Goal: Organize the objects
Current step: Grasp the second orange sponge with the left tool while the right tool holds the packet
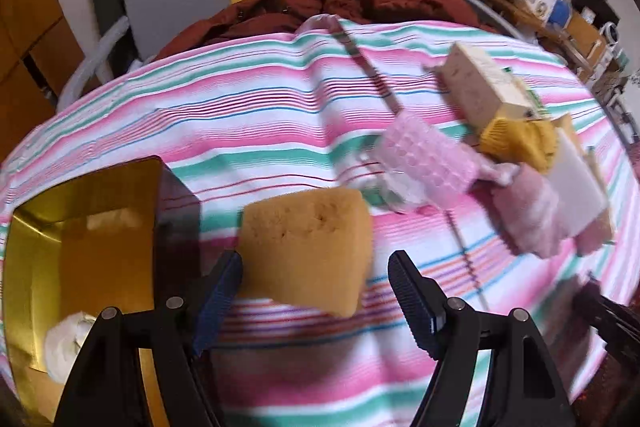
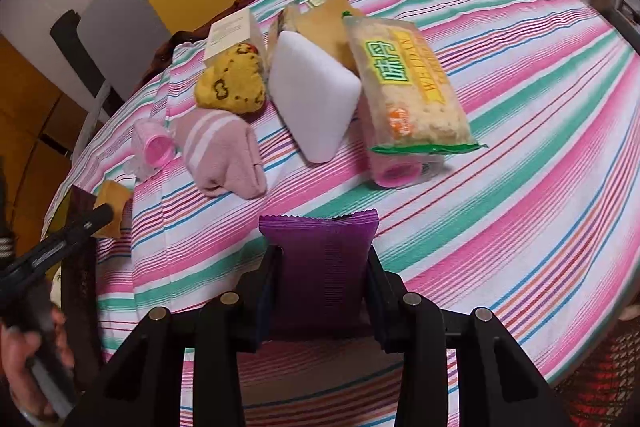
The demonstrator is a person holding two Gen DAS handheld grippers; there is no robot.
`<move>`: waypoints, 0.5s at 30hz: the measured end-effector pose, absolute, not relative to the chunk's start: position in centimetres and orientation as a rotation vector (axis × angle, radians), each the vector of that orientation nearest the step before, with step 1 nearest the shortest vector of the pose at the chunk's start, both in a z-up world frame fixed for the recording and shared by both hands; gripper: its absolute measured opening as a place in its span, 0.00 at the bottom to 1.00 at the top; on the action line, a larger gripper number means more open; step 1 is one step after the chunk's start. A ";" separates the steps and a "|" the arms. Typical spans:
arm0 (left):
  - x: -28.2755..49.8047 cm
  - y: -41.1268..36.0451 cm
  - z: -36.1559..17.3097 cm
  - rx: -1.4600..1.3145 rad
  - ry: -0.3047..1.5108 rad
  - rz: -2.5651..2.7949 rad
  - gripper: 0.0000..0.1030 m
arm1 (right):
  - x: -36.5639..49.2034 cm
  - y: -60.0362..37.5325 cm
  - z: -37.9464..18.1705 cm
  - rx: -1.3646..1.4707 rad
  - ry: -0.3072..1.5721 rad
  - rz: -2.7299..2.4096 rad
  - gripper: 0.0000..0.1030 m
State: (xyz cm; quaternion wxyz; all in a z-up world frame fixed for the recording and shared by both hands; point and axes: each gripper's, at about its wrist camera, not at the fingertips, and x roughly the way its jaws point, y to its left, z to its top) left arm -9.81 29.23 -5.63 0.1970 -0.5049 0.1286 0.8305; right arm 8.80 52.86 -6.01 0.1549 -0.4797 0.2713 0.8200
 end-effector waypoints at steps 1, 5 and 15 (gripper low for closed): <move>-10.0 29.2 -5.8 -1.414 0.355 2.324 0.74 | 8.8 52.8 -6.0 -1.377 0.774 2.350 0.39; -10.2 29.0 -6.1 -1.379 0.362 2.335 0.73 | 8.2 52.6 -6.1 -1.388 0.774 2.365 0.39; -8.0 28.6 -5.4 -1.255 0.304 2.314 0.63 | 8.2 52.5 -6.2 -1.390 0.778 2.369 0.39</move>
